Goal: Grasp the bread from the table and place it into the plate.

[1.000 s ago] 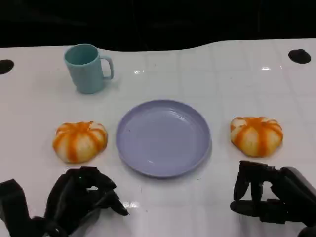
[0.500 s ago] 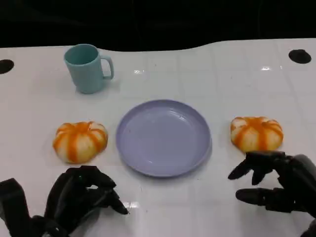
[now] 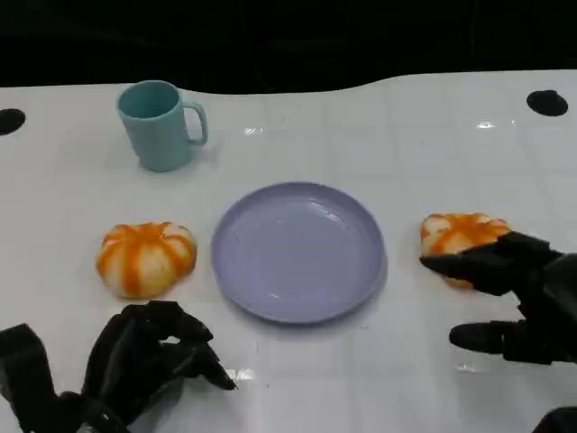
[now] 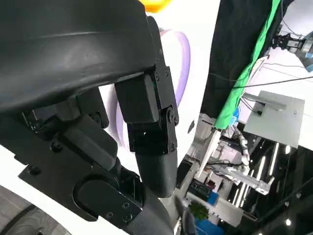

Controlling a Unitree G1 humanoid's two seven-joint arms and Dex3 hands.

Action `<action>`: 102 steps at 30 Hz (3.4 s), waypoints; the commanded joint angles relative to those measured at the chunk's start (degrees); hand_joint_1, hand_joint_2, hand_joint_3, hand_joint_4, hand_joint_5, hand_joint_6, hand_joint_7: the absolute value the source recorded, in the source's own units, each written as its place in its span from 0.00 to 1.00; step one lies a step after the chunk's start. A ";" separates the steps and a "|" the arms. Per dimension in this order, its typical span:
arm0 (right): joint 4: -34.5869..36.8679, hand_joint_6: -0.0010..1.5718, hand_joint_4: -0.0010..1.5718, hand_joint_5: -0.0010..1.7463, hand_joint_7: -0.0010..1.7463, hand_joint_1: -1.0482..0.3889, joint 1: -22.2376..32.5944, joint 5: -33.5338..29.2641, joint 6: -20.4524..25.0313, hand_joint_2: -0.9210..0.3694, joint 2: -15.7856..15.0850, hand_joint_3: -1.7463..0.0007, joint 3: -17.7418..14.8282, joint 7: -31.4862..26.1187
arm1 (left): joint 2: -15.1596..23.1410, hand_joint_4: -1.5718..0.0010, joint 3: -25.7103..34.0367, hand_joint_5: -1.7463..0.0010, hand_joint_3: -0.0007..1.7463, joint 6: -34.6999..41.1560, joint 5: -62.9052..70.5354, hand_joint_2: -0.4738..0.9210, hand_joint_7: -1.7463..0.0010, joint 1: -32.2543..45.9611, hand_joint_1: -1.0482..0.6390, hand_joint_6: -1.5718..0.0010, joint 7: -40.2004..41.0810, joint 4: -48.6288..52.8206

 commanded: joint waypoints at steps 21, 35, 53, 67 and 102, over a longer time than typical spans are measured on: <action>-4.85 0.17 0.04 0.09 0.00 0.40 -6.42 -15.96 21.97 0.04 -5.01 1.00 6.92 3.21 | 0.53 0.00 0.67 0.65 0.00 0.27 -0.22 0.77 0.79 -1.22 0.00 0.00 0.04 1.26; 13.86 0.20 0.09 0.12 0.01 0.45 -19.18 -17.47 24.74 0.08 -2.57 1.00 16.05 -0.42 | 0.48 0.00 0.87 0.65 0.00 0.36 -0.50 0.77 0.79 -1.00 0.00 0.00 -0.49 1.10; 34.60 0.20 0.12 0.09 0.00 0.47 -30.62 -16.20 27.76 0.09 3.26 1.00 24.21 -2.17 | 0.37 0.00 0.65 0.65 0.00 0.29 -0.35 0.77 0.78 -0.12 0.00 0.00 -0.23 -0.20; 48.05 0.48 0.58 0.07 0.03 0.54 -35.41 -14.21 24.41 0.04 5.59 1.00 27.28 -8.51 | 0.48 0.00 0.41 0.65 0.00 1.22 -0.35 0.77 0.78 0.92 0.00 0.00 0.06 -1.99; 49.37 0.48 0.62 1.00 0.96 0.65 -38.61 -9.08 11.21 0.42 7.69 0.36 26.56 -36.40 | 0.75 0.00 0.61 0.65 0.00 1.98 -0.50 0.77 0.78 1.15 0.00 0.00 0.09 -2.10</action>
